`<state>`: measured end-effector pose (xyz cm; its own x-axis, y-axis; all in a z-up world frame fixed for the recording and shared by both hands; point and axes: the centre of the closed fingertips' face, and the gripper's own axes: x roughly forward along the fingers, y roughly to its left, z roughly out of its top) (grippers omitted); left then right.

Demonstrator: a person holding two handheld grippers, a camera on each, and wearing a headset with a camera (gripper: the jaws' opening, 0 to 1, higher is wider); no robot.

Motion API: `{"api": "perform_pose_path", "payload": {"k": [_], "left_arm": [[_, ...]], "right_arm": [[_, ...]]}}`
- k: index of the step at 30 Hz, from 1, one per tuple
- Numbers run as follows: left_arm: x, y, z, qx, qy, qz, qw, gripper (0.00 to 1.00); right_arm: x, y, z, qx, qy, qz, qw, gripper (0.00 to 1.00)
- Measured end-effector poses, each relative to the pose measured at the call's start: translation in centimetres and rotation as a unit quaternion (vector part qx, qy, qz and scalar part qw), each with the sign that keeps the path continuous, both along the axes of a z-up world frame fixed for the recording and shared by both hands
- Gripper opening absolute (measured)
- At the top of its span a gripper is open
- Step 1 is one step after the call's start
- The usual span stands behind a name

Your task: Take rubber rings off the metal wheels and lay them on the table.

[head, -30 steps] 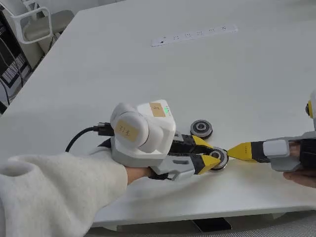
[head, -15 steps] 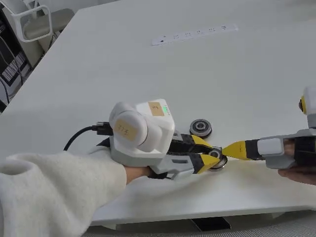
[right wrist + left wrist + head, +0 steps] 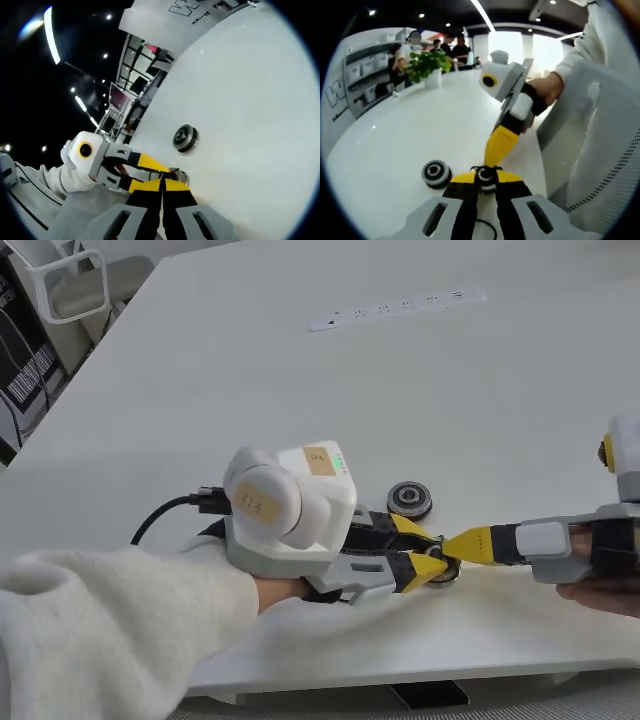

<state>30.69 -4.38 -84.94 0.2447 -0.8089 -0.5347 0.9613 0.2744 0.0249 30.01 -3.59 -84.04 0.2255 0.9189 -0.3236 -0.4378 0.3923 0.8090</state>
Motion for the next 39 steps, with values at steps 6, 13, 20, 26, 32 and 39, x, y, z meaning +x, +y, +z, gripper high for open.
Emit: {"api": "perform_pose_path", "payload": {"k": [6, 13, 20, 26, 32, 39], "left_arm": [[0.0, 0.0, 0.0, -0.004, 0.002, -0.001, 1.0000, 0.13], [0.0, -0.1, 0.0, 0.000, 0.003, -0.003, 1.0000, 0.13], [-0.2, -0.1, 0.1, 0.012, 0.002, 0.002, 0.9999, 0.14], [-1.1, 0.0, 0.8, 0.020, 0.030, -0.007, 0.9993, 0.22], [-1.5, 0.5, 2.9, 0.012, 0.001, -0.020, 0.9997, 0.24], [-1.4, 1.1, 5.1, 0.006, -0.025, -0.011, 0.9996, 0.42]], "right_arm": [[-0.3, 0.2, 0.4, 0.019, 0.003, 0.007, 0.9998, 0.00], [0.2, 0.1, 1.0, 0.037, 0.008, -0.006, 0.9993, 0.00], [-0.4, -0.8, -0.4, -0.003, 0.002, 0.004, 1.0000, 0.00], [-0.8, -1.5, -0.4, -0.006, 0.002, 0.005, 1.0000, 0.00], [-1.1, -1.9, -0.4, -0.015, -0.003, 0.015, 0.9998, 0.00], [-1.2, -1.9, 0.4, -0.011, -0.008, 0.018, 0.9997, 0.00]]}}
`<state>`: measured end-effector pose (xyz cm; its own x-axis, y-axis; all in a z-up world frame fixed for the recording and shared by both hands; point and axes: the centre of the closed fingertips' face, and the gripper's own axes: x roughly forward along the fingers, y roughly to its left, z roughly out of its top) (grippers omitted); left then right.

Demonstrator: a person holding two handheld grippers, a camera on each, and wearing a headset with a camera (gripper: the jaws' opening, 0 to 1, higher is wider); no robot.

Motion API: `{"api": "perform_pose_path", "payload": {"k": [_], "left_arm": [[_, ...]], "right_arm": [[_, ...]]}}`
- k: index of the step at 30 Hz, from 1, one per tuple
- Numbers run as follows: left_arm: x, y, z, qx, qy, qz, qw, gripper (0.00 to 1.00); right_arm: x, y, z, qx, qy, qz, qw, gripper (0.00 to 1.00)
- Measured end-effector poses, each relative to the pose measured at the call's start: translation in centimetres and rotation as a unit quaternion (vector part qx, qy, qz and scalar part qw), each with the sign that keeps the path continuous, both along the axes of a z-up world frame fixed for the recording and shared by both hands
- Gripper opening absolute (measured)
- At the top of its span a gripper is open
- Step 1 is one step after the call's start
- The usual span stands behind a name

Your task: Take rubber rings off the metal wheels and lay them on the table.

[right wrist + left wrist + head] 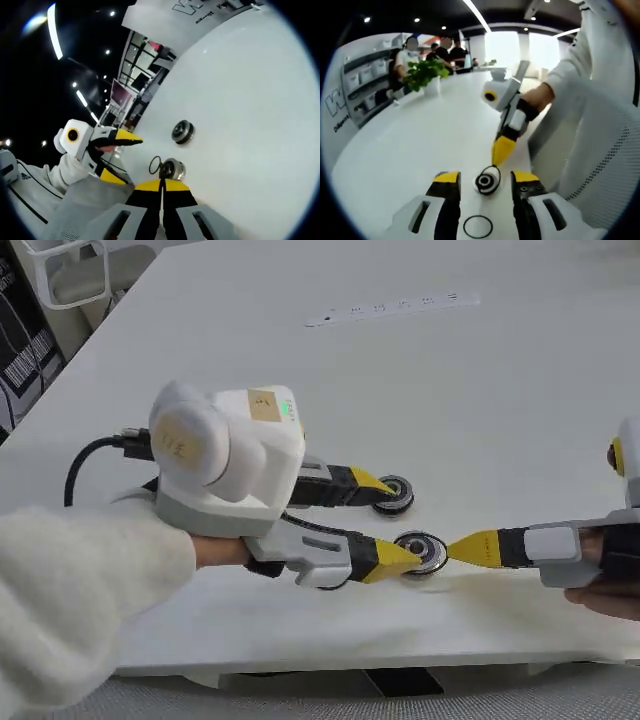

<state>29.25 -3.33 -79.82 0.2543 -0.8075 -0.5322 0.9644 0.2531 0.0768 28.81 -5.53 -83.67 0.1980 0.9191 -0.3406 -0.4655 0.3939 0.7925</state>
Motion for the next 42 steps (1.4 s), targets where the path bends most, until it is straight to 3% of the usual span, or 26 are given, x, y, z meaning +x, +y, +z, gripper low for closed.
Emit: {"api": "perform_pose_path", "payload": {"k": [10, 13, 16, 21, 28, 29, 31, 35, 38, 42], "left_arm": [[-2.0, 2.2, 3.2, -0.009, -0.009, 0.004, 0.9999, 0.55], [-2.7, 3.5, 4.1, -0.010, -0.016, 0.003, 0.9998, 0.59], [-3.1, 4.3, 4.7, -0.010, -0.012, 0.008, 0.9998, 0.64], [-4.0, 6.8, 5.8, 0.002, -0.023, 0.014, 0.9996, 0.68], [-4.7, 11.1, 6.0, 0.021, -0.032, 0.056, 0.9977, 0.69], [-4.8, 11.6, 6.0, 0.017, -0.028, 0.066, 0.9973, 0.69], [-5.4, 12.3, 6.2, 0.002, -0.007, 0.083, 0.9966, 0.69], [-5.8, 14.1, 5.9, 0.003, -0.010, 0.097, 0.9952, 0.69], [-5.6, 15.7, 5.3, -0.003, -0.001, 0.115, 0.9933, 0.69], [-6.2, 16.2, 5.1, -0.005, 0.002, 0.118, 0.9930, 0.69]], "right_arm": [[0.0, -0.7, 1.3, -0.009, -0.020, -0.002, 0.9998, 0.00], [0.0, -0.9, 1.8, -0.016, -0.027, -0.001, 0.9995, 0.00], [-0.2, -0.8, 2.1, -0.022, -0.032, 0.003, 0.9992, 0.00], [-1.1, -0.1, 3.0, -0.031, -0.041, 0.022, 0.9984, 0.00], [-1.7, 0.6, 4.2, -0.041, -0.049, 0.039, 0.9972, 0.00], [-1.7, 0.7, 4.2, -0.041, -0.049, 0.040, 0.9971, 0.00], [-1.8, 1.0, 4.5, -0.043, -0.049, 0.042, 0.9970, 0.00], [-2.2, 1.7, 4.7, -0.045, -0.045, 0.056, 0.9964, 0.00], [-2.2, 2.4, 4.6, -0.051, -0.044, 0.070, 0.9953, 0.00], [-2.5, 3.0, 4.1, -0.066, -0.042, 0.092, 0.9927, 0.00]]}}
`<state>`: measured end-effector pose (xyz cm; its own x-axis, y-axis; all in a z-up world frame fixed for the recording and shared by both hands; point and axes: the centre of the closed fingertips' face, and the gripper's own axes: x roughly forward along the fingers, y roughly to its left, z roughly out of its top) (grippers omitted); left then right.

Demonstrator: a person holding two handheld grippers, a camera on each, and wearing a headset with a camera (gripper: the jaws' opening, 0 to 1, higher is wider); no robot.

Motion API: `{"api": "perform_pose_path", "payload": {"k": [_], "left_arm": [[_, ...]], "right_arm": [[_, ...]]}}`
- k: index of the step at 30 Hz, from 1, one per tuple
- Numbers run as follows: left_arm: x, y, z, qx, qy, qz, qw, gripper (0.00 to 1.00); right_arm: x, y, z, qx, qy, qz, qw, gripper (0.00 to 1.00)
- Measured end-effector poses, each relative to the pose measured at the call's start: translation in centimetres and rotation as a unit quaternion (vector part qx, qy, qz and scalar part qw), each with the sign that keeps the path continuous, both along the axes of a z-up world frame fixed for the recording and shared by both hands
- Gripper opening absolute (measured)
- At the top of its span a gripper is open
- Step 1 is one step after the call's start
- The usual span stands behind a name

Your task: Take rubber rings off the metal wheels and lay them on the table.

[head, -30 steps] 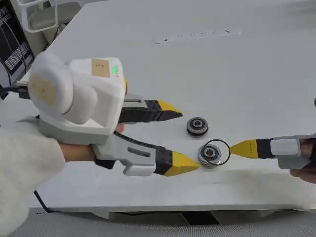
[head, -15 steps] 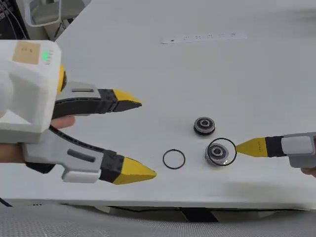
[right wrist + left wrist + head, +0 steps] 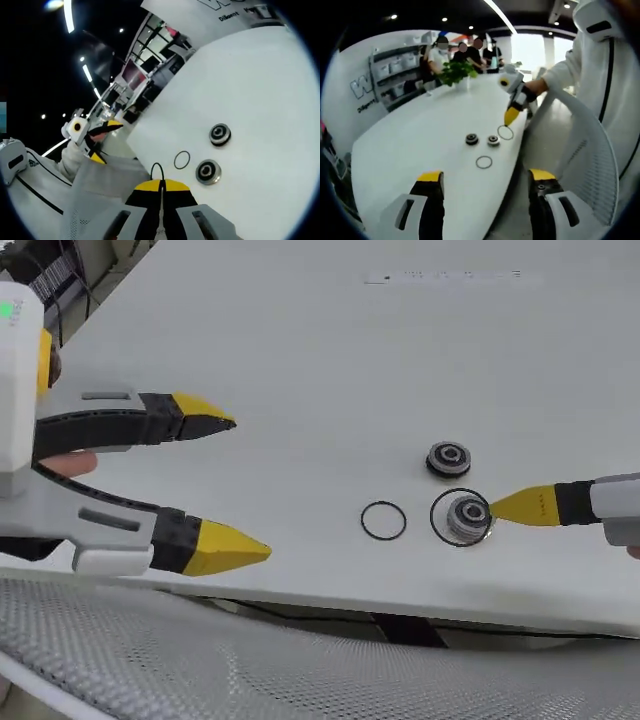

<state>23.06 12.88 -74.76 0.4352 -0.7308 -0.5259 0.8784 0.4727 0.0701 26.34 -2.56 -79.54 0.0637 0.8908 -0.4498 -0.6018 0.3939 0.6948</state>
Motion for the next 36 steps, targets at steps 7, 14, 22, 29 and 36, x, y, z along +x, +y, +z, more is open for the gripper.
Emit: {"api": "perform_pose_path", "payload": {"k": [7, 14, 22, 29, 36], "left_arm": [[-0.4, 1.5, -0.1, -0.010, -0.007, 0.020, 0.9997, 0.68], [-0.3, 2.0, -0.7, -0.006, 0.001, 0.022, 0.9997, 0.69], [0.0, 2.4, -0.6, -0.028, 0.003, 0.031, 0.9991, 0.74], [-0.2, 2.5, -0.2, -0.037, 0.000, 0.036, 0.9987, 0.80], [0.1, 3.1, 0.3, -0.046, -0.006, 0.051, 0.9976, 0.86]], "right_arm": [[0.4, 0.5, 0.4, -0.012, 0.000, 0.011, 0.9999, 0.00], [0.2, 1.3, 1.4, -0.022, -0.007, 0.013, 0.9997, 0.00], [0.8, 2.6, 1.5, -0.037, -0.015, 0.021, 0.9990, 0.00], [1.0, 4.1, -0.4, -0.070, -0.013, 0.023, 0.9972, 0.00], [1.0, 4.8, -3.3, -0.118, 0.000, 0.017, 0.9929, 0.00]]}}
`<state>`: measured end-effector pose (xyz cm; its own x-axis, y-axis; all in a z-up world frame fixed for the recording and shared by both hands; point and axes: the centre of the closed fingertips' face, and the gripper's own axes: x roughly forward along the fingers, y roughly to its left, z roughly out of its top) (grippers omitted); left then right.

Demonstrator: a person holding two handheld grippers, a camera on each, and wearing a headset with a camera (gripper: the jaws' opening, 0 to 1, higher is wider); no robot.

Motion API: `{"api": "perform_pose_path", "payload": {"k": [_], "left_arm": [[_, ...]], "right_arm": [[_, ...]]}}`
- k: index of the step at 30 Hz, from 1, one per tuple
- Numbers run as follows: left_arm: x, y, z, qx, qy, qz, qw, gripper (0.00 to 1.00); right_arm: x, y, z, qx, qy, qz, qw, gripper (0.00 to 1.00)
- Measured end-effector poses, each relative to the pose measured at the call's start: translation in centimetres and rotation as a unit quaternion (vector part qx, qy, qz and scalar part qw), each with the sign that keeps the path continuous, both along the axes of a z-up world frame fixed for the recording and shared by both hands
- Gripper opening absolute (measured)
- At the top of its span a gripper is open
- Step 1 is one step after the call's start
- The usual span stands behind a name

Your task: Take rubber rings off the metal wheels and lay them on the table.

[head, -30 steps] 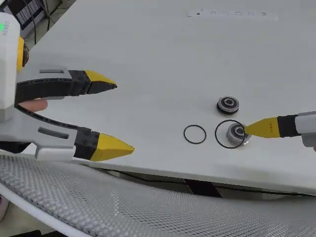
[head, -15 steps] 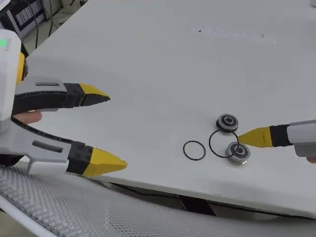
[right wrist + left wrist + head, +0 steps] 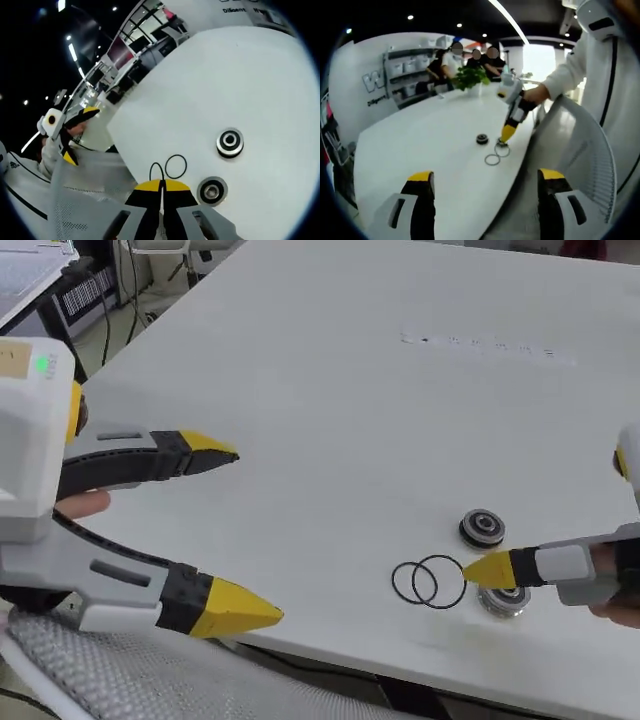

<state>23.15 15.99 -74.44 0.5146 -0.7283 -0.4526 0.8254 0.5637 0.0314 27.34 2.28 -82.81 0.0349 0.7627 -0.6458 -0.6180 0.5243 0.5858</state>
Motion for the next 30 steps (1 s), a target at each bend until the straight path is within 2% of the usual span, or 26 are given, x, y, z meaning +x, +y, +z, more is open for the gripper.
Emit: {"api": "perform_pose_path", "payload": {"k": [5, 9, 12, 15, 20, 22, 25, 28, 30], "left_arm": [[0.0, 0.1, -0.1, 0.005, 0.003, 0.000, 1.0000, 0.88], [-0.1, -0.7, -0.2, 0.010, 0.005, -0.002, 0.9999, 0.88], [-0.1, -0.9, -0.1, 0.009, 0.005, -0.003, 0.9999, 0.88], [-0.2, -0.7, -0.2, 0.014, 0.010, -0.007, 0.9998, 0.88], [-0.1, 0.0, -0.1, 0.018, 0.006, -0.013, 0.9997, 0.88], [0.0, 0.2, 0.0, 0.018, 0.004, -0.013, 0.9997, 0.88], [0.1, 0.1, 0.0, 0.017, 0.003, -0.019, 0.9997, 0.87], [0.2, 0.1, -0.1, 0.020, 0.003, -0.024, 0.9995, 0.87], [0.3, 0.2, -0.1, 0.020, 0.004, -0.029, 0.9994, 0.87]], "right_arm": [[0.0, 0.4, -0.7, -0.011, -0.004, 0.003, 0.9999, 0.00], [0.1, 0.8, -1.2, -0.016, -0.001, 0.004, 0.9999, 0.00], [0.2, 0.9, -1.7, -0.024, -0.008, 0.007, 0.9997, 0.00], [0.4, 0.9, -2.1, -0.032, -0.013, 0.007, 0.9994, 0.00], [0.9, 0.4, -2.8, -0.048, -0.019, 0.001, 0.9987, 0.00], [1.1, 0.1, -3.0, -0.057, -0.015, -0.014, 0.9982, 0.00], [1.1, 0.2, -2.9, -0.055, -0.018, -0.012, 0.9982, 0.00], [1.4, 0.0, -2.8, -0.060, -0.031, -0.012, 0.9977, 0.00], [1.4, -0.2, -2.8, -0.061, -0.028, -0.013, 0.9976, 0.02]]}}
